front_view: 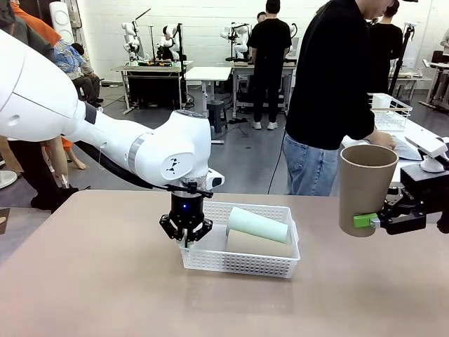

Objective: Clean and organize the cups into the basket.
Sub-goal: Pick up the Reusable plastic cup from the right side of the table and stack it inside the Organizing basket in the center of the table.

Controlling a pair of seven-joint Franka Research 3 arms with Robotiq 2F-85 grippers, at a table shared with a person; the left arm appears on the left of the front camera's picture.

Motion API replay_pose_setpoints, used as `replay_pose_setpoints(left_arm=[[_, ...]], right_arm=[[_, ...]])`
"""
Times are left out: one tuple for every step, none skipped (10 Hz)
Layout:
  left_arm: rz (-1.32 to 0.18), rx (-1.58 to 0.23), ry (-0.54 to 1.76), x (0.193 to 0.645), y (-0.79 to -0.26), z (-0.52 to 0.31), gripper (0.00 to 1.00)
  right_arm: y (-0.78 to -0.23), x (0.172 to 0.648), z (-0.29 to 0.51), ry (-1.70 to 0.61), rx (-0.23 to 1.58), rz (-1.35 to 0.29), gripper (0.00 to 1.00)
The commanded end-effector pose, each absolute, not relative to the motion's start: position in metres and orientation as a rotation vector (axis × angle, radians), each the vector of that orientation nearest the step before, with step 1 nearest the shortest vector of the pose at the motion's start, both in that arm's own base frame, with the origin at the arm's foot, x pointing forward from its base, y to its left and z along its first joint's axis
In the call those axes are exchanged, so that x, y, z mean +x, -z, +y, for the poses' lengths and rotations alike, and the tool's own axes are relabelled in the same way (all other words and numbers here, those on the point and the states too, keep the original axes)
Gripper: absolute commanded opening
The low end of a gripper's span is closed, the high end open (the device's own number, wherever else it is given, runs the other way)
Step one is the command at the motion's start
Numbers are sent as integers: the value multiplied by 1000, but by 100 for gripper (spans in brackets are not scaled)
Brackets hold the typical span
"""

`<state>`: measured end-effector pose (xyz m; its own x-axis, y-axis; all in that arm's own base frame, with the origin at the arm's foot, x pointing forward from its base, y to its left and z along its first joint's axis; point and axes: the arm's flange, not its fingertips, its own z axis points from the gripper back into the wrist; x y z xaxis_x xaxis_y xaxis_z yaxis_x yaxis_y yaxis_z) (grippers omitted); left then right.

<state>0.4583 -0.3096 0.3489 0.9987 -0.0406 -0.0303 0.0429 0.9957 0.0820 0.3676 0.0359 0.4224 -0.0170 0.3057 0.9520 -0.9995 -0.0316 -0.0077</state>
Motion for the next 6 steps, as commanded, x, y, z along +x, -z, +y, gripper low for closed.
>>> replay_pose_setpoints(left_arm=[[28,93,50,457,-345,-308,0],[28,93,50,457,-345,-308,0],[28,93,50,457,-345,-308,0],[28,93,50,457,-345,-308,0],[28,93,50,457,-345,-308,0],[28,93,50,457,-345,-308,0]], right_arm=[[-420,371,35,-1375,993,-976,27],[-420,371,35,-1375,993,-976,27],[-420,371,35,-1375,993,-976,27],[-420,371,35,-1375,993,-976,27],[-420,371,35,-1375,993,-976,27],[-420,369,35,-1367,995,-968,79]])
